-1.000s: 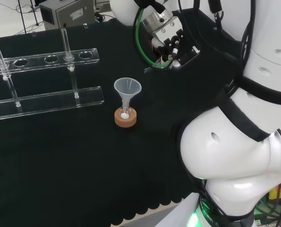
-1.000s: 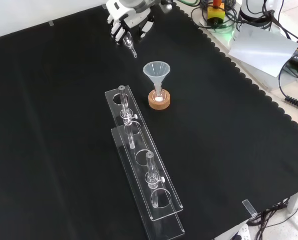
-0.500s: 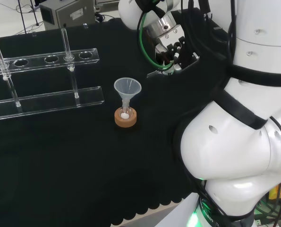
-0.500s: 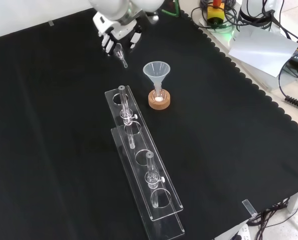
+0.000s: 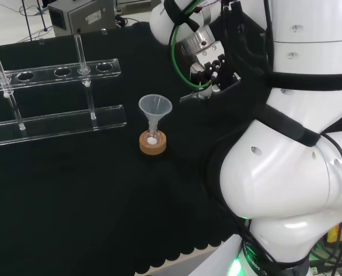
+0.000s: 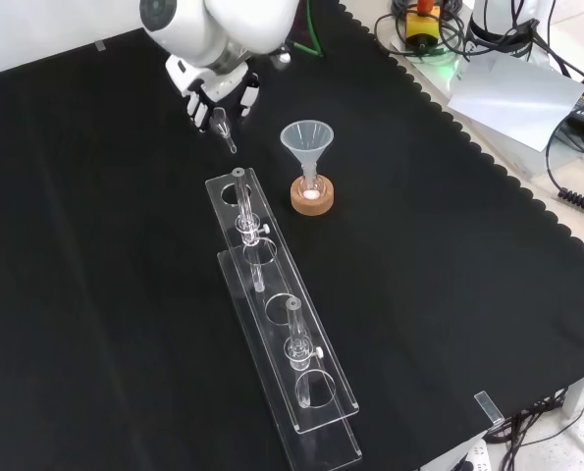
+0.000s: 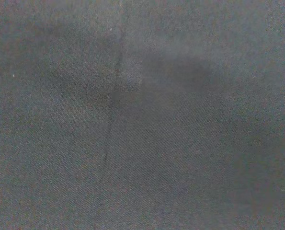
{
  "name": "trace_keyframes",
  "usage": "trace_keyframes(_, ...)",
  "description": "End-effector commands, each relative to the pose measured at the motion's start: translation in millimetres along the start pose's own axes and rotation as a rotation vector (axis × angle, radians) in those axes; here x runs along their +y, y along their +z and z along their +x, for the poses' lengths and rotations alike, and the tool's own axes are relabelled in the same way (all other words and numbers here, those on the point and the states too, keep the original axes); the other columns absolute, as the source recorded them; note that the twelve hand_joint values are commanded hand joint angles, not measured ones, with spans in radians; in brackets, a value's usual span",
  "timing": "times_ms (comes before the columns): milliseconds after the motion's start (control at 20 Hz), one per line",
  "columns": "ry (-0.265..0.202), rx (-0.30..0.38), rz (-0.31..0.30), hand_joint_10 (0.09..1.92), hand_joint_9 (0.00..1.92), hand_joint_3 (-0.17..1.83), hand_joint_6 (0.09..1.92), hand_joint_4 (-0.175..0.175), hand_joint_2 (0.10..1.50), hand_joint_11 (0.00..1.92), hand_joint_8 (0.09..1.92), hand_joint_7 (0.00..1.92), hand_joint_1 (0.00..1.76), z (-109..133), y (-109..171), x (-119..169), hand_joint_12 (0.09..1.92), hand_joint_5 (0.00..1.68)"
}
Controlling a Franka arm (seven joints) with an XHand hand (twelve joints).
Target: Put the weighing funnel back on the table.
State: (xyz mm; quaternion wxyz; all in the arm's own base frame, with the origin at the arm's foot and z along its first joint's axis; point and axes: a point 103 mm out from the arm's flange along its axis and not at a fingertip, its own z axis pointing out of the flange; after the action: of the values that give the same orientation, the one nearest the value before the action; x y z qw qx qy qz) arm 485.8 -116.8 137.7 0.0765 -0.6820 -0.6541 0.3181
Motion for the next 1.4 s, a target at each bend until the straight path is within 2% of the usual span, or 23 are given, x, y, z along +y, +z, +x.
trace_keyframes(50, -0.024, 0.025, 0.011, 0.43, 0.91, -0.17, 0.95, 0.175, 1.16, 0.58, 0.6, 0.55, 1.05, 4, 18, 23, 1.22, 1.05)
trace_keyframes(500, -0.05, 0.031, -0.011, 0.43, 0.91, -0.17, 0.95, 0.175, 1.16, 0.58, 0.6, 0.55, 1.05, 14, 26, 39, 1.22, 1.05)
trace_keyframes(800, -0.06, 0.021, 0.002, 0.43, 0.91, -0.17, 0.95, 0.175, 1.16, 0.59, 0.6, 0.55, 1.05, 21, 26, 49, 1.22, 1.05)
trace_keyframes(1400, -0.068, 0.048, 0.01, 0.43, 0.91, -0.17, 0.96, 0.175, 1.16, 0.59, 0.6, 0.55, 1.04, 26, 32, 55, 1.21, 1.05)
